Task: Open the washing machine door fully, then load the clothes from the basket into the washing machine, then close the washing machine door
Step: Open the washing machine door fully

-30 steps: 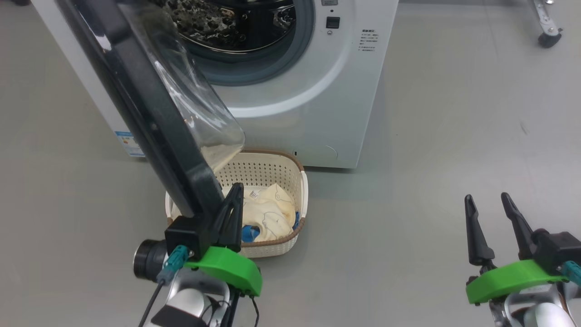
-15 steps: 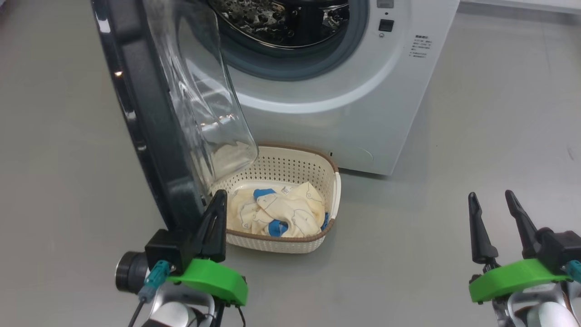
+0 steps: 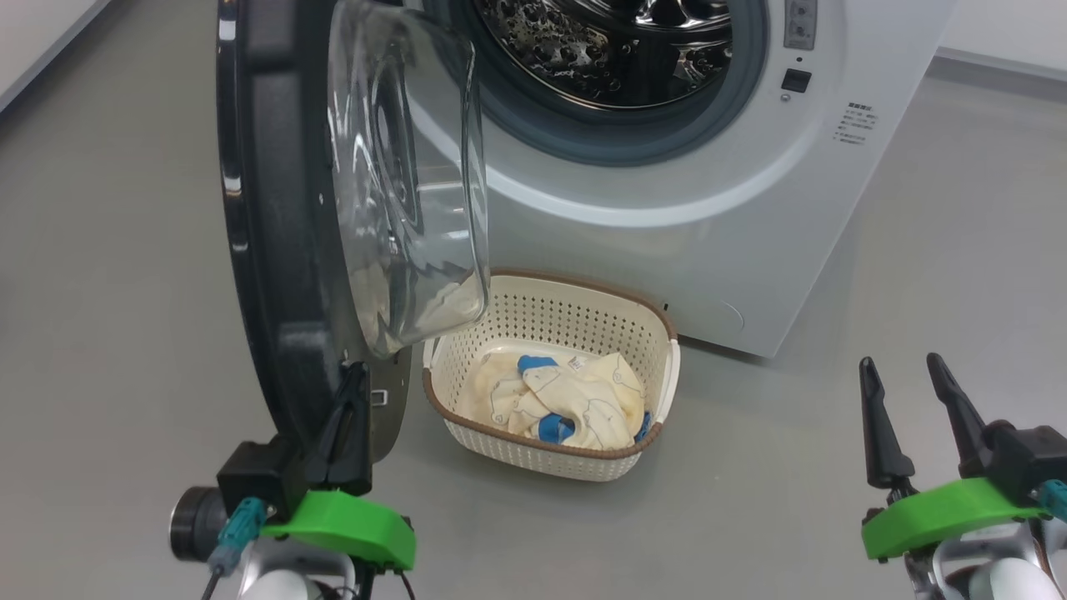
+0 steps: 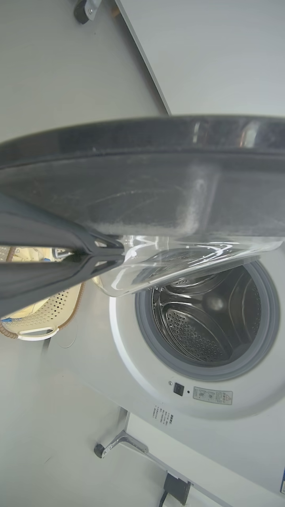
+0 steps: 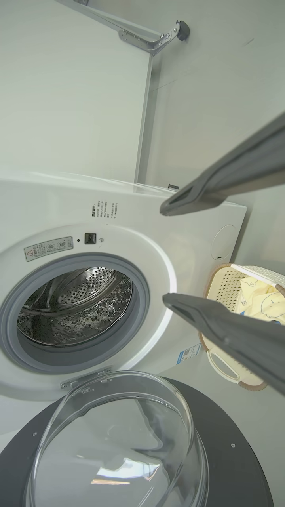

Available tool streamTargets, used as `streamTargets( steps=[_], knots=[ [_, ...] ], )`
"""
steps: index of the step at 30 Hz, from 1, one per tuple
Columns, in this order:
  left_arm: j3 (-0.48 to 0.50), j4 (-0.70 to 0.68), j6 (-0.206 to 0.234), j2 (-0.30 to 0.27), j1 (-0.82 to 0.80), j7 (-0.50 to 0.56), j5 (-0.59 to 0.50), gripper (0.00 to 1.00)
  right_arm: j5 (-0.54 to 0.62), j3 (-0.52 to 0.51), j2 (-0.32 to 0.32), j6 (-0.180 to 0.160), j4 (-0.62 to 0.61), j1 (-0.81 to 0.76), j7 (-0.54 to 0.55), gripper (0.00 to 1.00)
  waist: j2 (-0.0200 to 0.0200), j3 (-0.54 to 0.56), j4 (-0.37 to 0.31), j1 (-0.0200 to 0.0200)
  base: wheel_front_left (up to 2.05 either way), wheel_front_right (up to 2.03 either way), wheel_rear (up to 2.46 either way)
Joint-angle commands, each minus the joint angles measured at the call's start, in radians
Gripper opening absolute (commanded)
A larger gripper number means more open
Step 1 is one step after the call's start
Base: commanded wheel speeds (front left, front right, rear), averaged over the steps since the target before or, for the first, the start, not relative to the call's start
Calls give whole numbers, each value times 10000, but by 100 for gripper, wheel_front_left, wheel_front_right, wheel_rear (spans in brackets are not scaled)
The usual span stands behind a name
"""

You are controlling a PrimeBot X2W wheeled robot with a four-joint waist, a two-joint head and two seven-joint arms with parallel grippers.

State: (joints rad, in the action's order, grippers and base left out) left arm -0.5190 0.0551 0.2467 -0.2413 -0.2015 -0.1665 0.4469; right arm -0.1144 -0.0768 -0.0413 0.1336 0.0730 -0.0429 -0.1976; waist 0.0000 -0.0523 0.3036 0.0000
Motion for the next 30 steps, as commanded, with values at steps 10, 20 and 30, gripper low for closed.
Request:
streamTargets(
  steps=[10, 20, 30],
  knots=[
    [953, -17, 891, -636, -393, -182, 193, 0, -49, 333, -89, -29, -385, 115, 47, 100, 0, -2, 127, 0, 0, 0, 0],
    [1453, 97, 1063, -835, -585, -359, 343, 0, -73, 341, -89, -29, -384, 214, 65, 100, 0, -275, -45, 0, 0, 0, 0],
    [2295, 485, 1168, -1251, -1003, -610, 551, 0, 82, 332, -89, -29, -391, 365, 119, 100, 0, -528, -116, 0, 0, 0, 0]
  ],
)
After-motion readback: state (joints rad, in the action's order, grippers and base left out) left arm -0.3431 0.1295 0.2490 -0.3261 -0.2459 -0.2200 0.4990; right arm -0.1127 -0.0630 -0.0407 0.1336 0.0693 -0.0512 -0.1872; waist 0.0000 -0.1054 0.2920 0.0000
